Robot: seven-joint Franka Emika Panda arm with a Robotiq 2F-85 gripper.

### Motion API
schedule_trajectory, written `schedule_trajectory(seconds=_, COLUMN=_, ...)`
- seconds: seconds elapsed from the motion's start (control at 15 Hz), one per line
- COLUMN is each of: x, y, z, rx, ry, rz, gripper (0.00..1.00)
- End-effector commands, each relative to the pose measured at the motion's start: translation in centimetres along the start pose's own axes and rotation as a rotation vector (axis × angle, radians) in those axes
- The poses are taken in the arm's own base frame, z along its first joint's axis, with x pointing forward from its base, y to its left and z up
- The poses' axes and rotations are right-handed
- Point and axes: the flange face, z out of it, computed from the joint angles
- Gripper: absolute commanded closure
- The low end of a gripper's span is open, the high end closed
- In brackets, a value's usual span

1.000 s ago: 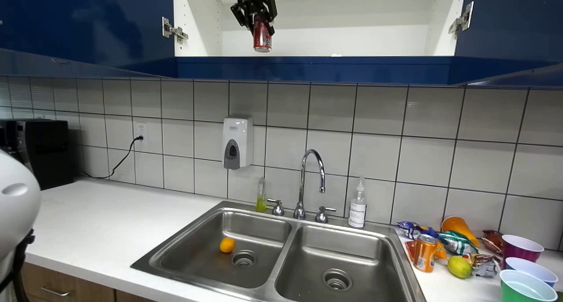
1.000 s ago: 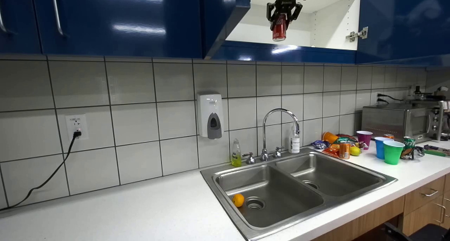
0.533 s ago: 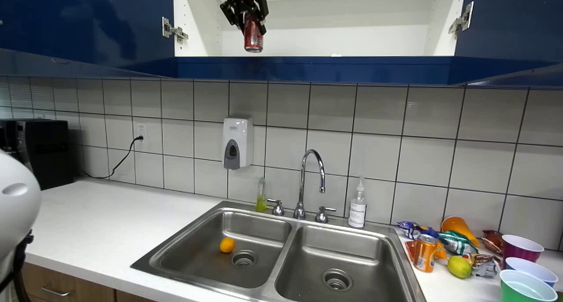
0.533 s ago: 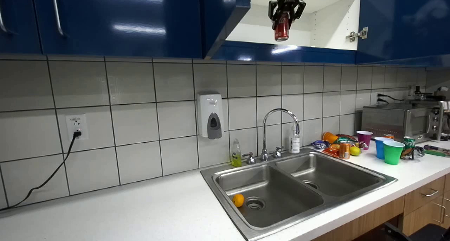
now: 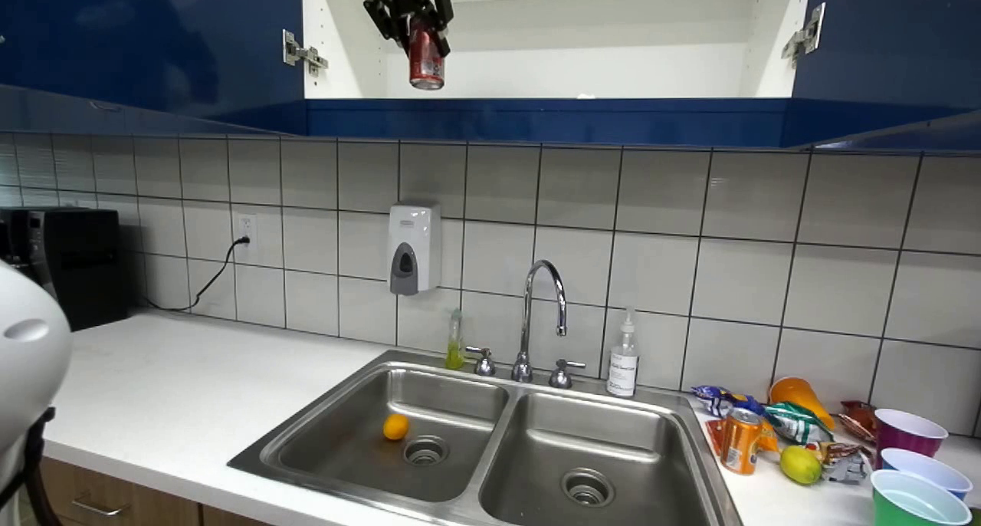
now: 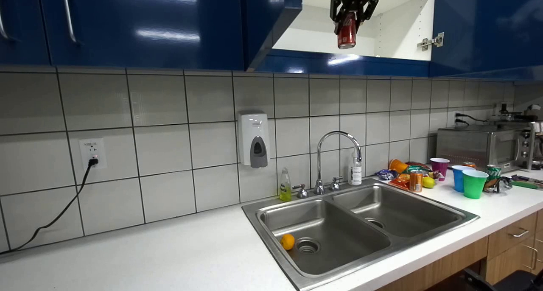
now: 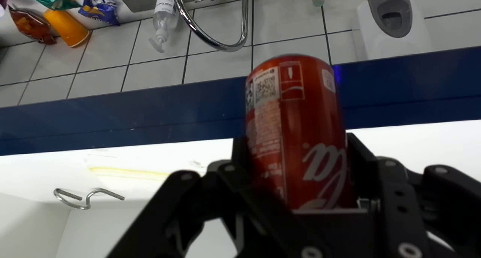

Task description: Put the red can in the sink on the left.

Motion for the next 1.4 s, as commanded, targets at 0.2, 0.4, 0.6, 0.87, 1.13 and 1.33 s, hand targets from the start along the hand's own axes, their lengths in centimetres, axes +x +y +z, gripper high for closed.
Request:
schedule_trajectory(seconds=0.2, x=-3.1, y=-0.2, z=-2.9, rx=-0.011, ry=0.033, rz=-0.011, gripper=0.62)
schedule_trajectory(seconds=0.4, x=-4.2, y=-0.2, z=-3.6, rx=-0.011, ry=0.035, rz=-0.011, gripper=0.62)
schedule_trajectory(seconds=0.6, x=-5.2, y=-0.2, z=-4.0, rx=-0.010, ry=0.035, rz=-0.013, gripper=0.62)
schedule_trajectory(seconds=0.87, x=-6.2, y=-0.2, z=-4.2, rx=-0.009, ry=0.030, rz=-0.013, gripper=0.62)
schedule_trajectory(seconds=1.13, x=-6.8, y=-0.2, z=-3.6, rx=-0.005, ry=0.017, rz=-0.014, gripper=0.62)
schedule_trajectory(seconds=1.33, x=-7.2, y=-0.5, z=-2.8, rx=0.002, ry=-0.001, rz=-0.019, gripper=0.62)
